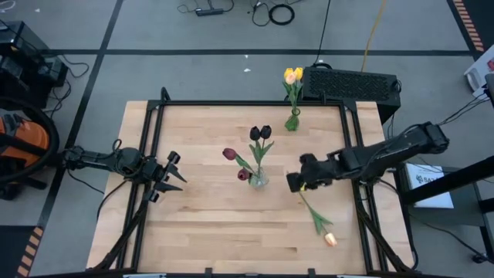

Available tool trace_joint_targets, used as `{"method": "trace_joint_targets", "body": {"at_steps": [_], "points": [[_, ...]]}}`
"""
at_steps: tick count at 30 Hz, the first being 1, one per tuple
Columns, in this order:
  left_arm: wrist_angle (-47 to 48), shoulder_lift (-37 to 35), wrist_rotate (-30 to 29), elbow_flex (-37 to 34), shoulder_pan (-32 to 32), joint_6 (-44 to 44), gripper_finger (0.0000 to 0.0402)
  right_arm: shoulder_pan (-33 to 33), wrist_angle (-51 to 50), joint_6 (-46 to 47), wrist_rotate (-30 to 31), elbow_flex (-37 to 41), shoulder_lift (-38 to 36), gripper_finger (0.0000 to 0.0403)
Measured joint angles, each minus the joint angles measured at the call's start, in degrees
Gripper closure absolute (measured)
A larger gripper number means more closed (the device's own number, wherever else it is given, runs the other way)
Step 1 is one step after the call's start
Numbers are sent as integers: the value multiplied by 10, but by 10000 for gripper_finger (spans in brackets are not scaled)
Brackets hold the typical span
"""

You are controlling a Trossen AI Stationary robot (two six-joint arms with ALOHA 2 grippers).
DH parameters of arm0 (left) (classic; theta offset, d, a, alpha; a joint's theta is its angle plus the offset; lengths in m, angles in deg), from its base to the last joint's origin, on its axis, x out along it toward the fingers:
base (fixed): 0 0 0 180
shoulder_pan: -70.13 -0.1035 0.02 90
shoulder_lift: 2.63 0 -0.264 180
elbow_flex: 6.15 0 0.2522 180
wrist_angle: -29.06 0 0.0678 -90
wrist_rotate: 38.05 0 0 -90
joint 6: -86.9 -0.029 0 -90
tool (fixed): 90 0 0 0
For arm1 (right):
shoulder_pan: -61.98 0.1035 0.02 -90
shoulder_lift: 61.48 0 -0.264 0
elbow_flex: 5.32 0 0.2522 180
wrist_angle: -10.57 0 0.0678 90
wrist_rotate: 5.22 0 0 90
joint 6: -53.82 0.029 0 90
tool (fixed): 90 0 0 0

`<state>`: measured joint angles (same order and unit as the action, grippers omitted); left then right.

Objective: Sort flowers into vase by color
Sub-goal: Put the light pink tulip into the green vase

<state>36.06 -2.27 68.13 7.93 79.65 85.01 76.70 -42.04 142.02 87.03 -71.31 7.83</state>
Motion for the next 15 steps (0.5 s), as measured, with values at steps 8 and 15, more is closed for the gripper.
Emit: {"method": "trace_joint_targets", "body": {"at_steps": [8, 15], "points": [[0, 0, 0, 0, 0, 0, 258, 48, -48, 105, -132, 0, 50, 355], [0, 0, 0, 0, 0, 0, 258, 78, -105, 98, -128, 0, 85, 364]]}}
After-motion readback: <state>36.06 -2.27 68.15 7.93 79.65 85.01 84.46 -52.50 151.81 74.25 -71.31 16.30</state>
